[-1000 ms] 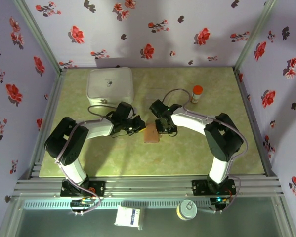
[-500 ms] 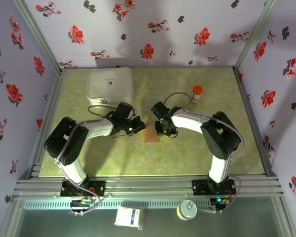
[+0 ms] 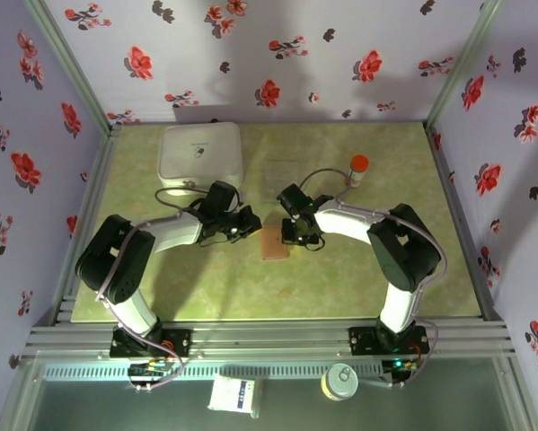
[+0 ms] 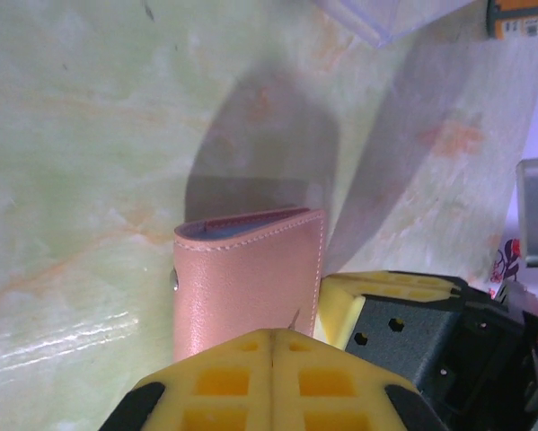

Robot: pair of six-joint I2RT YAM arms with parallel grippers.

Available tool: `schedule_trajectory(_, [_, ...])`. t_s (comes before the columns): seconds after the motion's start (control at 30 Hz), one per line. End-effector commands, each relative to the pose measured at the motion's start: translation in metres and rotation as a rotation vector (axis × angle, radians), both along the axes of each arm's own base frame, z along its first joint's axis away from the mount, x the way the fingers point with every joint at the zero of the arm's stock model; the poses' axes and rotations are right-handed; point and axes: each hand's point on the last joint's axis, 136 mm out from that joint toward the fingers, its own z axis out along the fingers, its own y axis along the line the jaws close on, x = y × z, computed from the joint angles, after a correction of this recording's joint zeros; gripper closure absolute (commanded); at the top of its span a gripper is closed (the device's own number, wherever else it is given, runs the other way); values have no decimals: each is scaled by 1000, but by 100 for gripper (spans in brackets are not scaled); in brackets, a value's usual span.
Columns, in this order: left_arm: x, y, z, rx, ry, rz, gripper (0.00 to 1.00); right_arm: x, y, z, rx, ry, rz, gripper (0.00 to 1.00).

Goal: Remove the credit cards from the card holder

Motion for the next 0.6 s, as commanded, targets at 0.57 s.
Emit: schedule_trajectory(0.57, [8, 57, 17, 21, -62, 51, 98, 1, 18, 68, 65, -81, 17, 91])
